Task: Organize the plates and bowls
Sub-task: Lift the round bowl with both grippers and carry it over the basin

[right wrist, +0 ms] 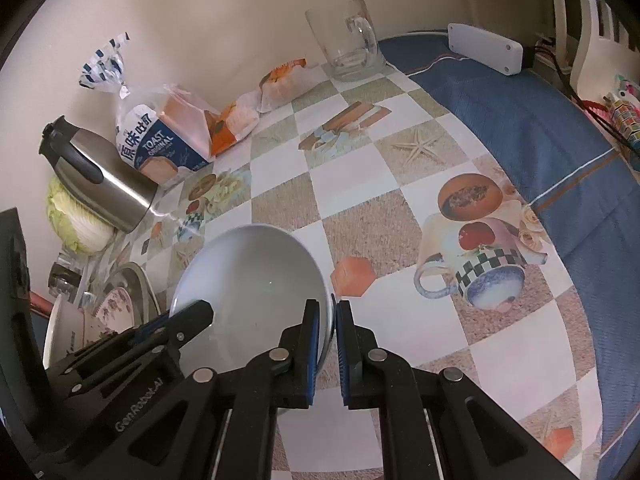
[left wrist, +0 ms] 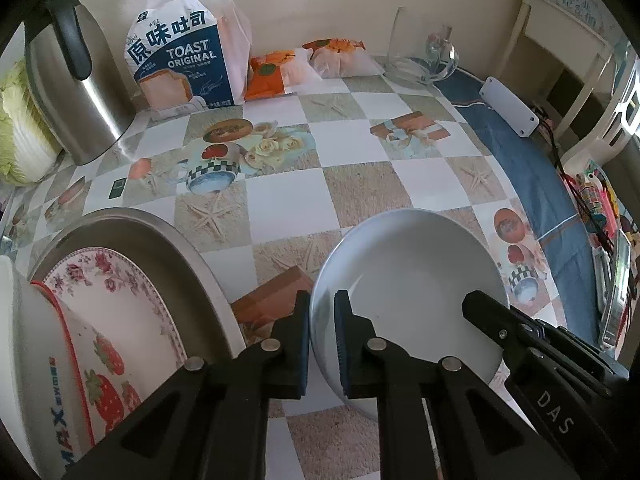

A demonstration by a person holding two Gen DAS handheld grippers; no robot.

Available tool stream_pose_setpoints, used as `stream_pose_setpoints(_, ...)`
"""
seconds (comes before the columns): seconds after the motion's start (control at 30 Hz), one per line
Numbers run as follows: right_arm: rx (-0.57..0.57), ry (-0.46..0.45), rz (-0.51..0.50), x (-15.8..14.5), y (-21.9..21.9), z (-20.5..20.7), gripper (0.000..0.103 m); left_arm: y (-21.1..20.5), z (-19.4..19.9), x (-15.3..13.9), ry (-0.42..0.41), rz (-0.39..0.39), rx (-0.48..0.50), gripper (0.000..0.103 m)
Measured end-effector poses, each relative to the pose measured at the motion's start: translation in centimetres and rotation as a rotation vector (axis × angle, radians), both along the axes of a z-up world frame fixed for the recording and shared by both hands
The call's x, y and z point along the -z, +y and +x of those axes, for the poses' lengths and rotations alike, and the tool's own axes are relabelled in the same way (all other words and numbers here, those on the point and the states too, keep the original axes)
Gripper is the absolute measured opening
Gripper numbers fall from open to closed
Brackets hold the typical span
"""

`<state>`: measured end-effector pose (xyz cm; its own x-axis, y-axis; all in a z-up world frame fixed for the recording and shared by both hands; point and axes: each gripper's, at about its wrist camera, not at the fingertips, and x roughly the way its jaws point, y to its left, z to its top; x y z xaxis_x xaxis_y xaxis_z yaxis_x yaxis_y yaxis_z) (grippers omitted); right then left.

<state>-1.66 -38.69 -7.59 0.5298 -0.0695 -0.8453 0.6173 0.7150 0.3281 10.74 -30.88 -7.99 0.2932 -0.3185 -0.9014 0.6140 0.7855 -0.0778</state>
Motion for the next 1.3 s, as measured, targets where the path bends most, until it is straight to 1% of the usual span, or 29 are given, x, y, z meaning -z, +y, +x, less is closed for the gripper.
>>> stream_pose_setpoints(0.47,-0.005,0.016,-0.005,0.2,0.2,0.1,0.009,0.0,0.1,-0.1,-0.001,-0.017,0.003,0.012)
stream_pose_setpoints(0.57,-0.004,0.018,0.005,0.3,0.1,0.1,0.009,0.0,0.0,-0.7,-0.012,-0.019,0.005,0.012)
stream_pose_setpoints(0.67,-0.001,0.007,0.01,-0.2,0.1,0.0,0.01,0.2,-0.2,-1.9,-0.029,-0.031,0.007,0.012)
stream_pose_setpoints(0.8,0.002,-0.028,-0.013,-2.1,0.5,-0.2,0.01,0.9,-0.5,-4.1,-0.063,-0.049,0.006,0.012)
stream_pose_setpoints(1.0,-0.011,-0.093,-0.068,-6.4,2.2,-0.1,0.01,3.0,-0.9,-8.3,-0.133,-0.079,-0.013,0.012)
stream_pose_setpoints(1.17,-0.04,-0.128,-0.103,-9.1,4.6,0.6,0.01,6.0,-0.9,-10.8,-0.164,-0.105,-0.058,0.012)
stream_pose_setpoints(1.3,-0.075,-0.153,-0.114,-10.8,7.0,1.4,0.01,9.2,-0.4,-12.3,-0.165,-0.141,-0.104,0.012)
